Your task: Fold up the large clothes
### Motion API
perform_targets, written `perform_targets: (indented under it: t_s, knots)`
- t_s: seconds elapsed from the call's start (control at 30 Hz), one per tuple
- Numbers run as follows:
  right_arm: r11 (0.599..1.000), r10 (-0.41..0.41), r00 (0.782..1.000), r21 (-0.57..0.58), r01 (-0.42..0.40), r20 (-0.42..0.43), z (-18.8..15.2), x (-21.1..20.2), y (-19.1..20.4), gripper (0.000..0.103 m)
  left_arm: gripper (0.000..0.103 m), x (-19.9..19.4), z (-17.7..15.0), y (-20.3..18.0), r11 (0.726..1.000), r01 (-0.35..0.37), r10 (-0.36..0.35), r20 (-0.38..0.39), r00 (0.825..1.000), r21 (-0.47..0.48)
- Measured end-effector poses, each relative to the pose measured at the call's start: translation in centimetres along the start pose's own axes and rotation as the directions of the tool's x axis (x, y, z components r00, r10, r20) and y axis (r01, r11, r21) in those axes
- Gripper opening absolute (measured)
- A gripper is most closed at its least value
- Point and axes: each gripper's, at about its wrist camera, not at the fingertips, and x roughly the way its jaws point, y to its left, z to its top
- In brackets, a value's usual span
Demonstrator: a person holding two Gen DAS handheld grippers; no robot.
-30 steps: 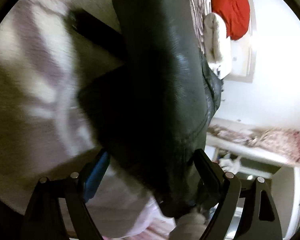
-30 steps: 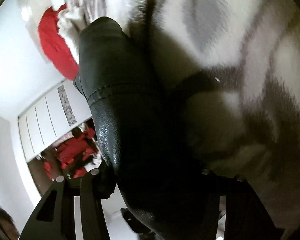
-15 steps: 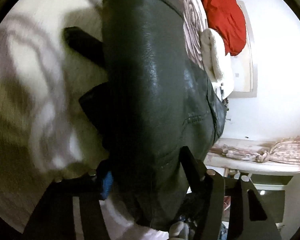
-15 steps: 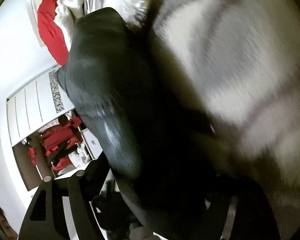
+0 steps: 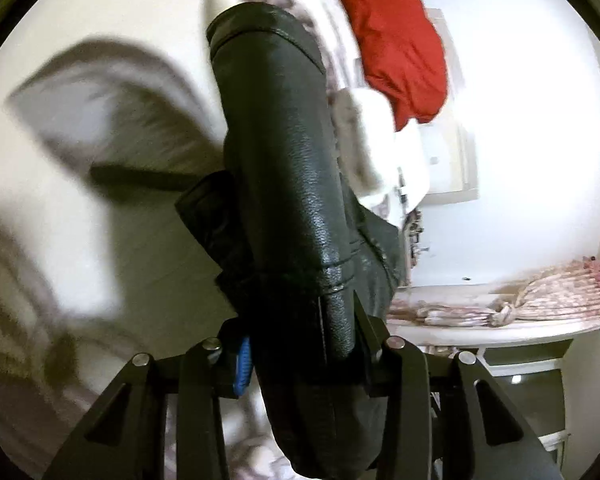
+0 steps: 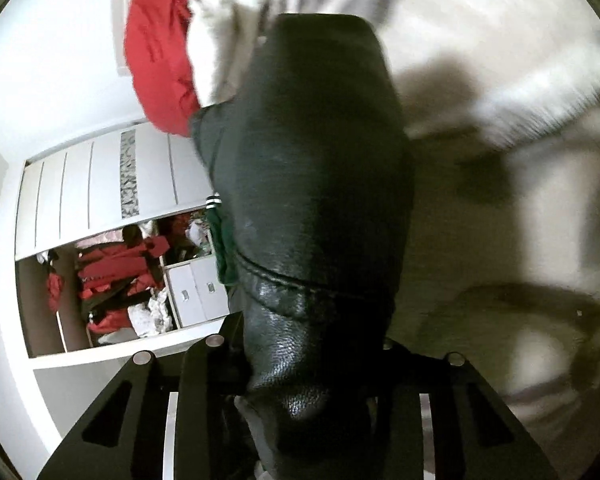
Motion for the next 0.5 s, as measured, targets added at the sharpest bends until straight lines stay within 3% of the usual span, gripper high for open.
perform_targets:
  t_s: [0.27, 0.5]
  knots:
    - [0.996, 0.001, 1.000, -0.093, 0.000, 0.011, 1.9, -0.1, 10.2, 0.034, 0.036, 0.8, 4.7, -5.9, 0.997, 0.081, -0.081, 0.031, 0.996, 0.010]
    - [0.981, 0.039, 0.999, -0.189, -0.034, 0.023, 8.4, 0.2, 20.9, 0.034, 0.036, 4.8, 8.8, -11.7, 0.985, 0.159, -0.164, 0.099, 0.981, 0.062]
